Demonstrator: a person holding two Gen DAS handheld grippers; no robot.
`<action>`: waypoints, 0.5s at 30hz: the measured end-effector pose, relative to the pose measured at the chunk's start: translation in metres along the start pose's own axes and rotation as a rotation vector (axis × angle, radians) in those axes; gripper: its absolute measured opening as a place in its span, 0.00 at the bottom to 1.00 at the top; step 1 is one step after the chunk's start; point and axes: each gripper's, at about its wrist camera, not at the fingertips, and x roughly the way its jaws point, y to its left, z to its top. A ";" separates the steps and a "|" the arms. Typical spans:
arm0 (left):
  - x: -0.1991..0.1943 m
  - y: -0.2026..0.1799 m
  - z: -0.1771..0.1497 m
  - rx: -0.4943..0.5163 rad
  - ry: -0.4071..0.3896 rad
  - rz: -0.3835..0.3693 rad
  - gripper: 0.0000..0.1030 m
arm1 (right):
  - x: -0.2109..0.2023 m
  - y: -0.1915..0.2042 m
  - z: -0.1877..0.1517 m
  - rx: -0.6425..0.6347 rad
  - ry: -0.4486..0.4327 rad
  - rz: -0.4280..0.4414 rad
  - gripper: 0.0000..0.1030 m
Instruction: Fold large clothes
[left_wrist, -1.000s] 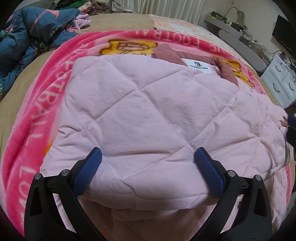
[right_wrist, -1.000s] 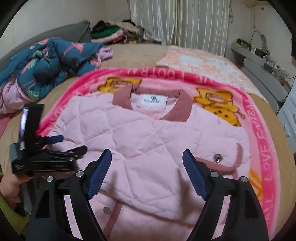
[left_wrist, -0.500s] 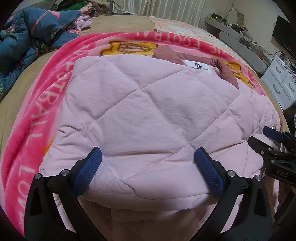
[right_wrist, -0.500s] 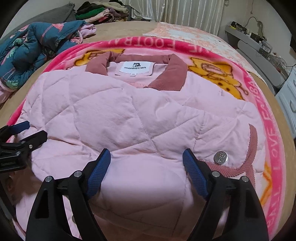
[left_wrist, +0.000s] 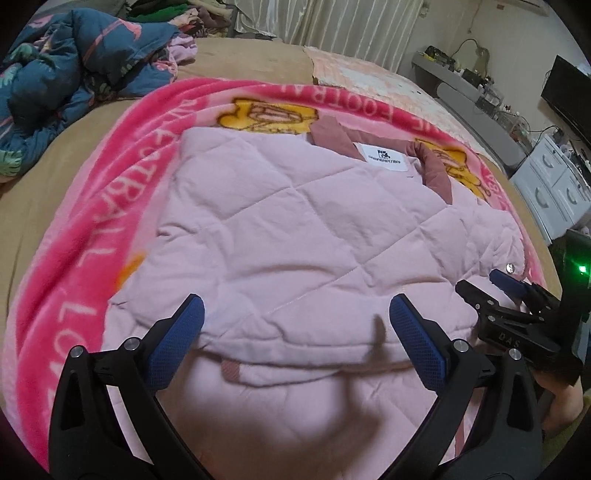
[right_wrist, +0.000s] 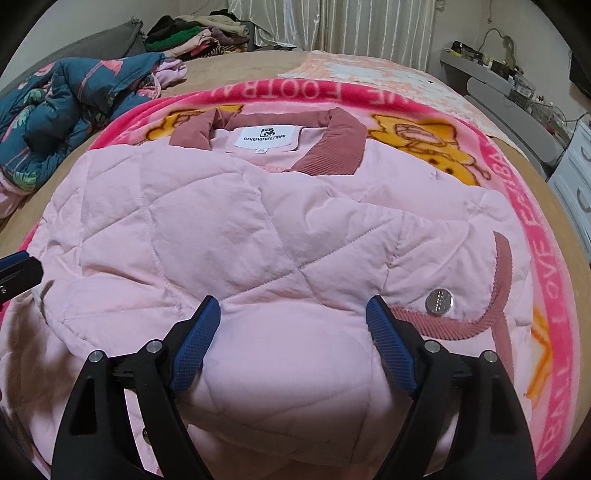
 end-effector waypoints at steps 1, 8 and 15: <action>-0.003 0.000 -0.001 0.002 -0.004 0.007 0.91 | -0.002 0.000 -0.001 0.004 -0.001 0.000 0.79; -0.029 0.003 -0.011 -0.013 -0.033 0.005 0.91 | -0.036 -0.008 -0.015 0.083 -0.011 0.078 0.91; -0.060 -0.002 -0.018 -0.014 -0.072 -0.014 0.91 | -0.095 -0.015 -0.036 0.159 -0.100 0.137 0.95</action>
